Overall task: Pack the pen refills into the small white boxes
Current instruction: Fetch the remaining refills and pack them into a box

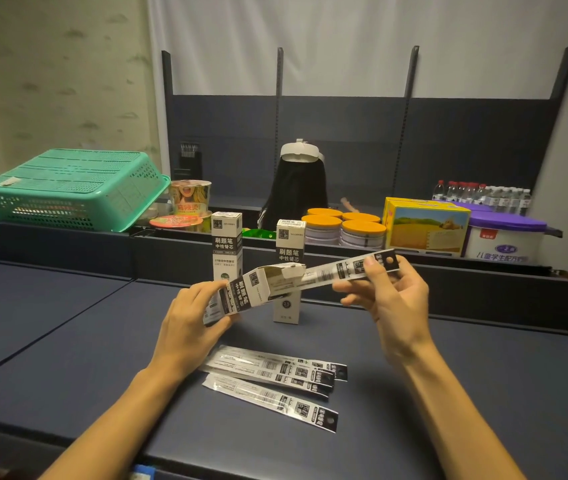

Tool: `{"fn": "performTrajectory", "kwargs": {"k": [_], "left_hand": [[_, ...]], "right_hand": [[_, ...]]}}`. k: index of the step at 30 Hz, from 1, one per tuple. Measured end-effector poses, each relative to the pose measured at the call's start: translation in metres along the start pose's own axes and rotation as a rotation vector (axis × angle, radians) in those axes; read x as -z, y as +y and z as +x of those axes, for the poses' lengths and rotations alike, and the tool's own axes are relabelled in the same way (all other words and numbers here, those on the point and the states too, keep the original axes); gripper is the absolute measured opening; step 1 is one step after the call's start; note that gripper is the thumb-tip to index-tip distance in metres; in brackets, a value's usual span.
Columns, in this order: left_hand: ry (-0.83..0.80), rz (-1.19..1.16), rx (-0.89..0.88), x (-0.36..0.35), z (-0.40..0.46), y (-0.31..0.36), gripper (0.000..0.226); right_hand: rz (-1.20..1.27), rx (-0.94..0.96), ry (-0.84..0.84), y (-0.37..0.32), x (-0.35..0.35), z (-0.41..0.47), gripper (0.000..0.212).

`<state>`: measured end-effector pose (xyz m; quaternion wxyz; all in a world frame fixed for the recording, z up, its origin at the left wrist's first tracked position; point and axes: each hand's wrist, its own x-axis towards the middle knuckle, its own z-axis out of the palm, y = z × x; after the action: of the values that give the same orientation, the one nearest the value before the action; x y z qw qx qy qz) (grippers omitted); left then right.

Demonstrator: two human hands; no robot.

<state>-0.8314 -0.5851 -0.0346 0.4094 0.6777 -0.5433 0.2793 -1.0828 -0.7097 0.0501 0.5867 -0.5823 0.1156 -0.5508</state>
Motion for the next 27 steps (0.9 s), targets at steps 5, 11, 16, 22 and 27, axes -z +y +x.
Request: {"fn": "performTrajectory", "kwargs": {"k": [5, 11, 16, 22, 27], "left_hand": [[-0.003, 0.014, 0.003, -0.001, 0.0, 0.0, 0.066], [-0.011, 0.022, -0.006, -0.002, -0.001, 0.0, 0.066], [-0.014, 0.036, -0.025, -0.002, -0.001, 0.0, 0.068], [-0.006, 0.027, -0.035, -0.002, 0.0, 0.001, 0.068], [-0.022, 0.028, -0.055, -0.002, 0.0, 0.002, 0.069]], "right_hand": [[-0.069, 0.019, -0.078, 0.005, -0.003, -0.001, 0.008], [-0.25, 0.071, -0.21, 0.025, -0.008, -0.004, 0.004], [-0.347, 0.078, -0.284, 0.038, -0.016, -0.009, 0.009], [-0.384, 0.143, -0.25, 0.045, -0.019, -0.01, 0.013], [-0.465, 0.119, -0.312, 0.051, -0.023, -0.013, 0.019]]}}
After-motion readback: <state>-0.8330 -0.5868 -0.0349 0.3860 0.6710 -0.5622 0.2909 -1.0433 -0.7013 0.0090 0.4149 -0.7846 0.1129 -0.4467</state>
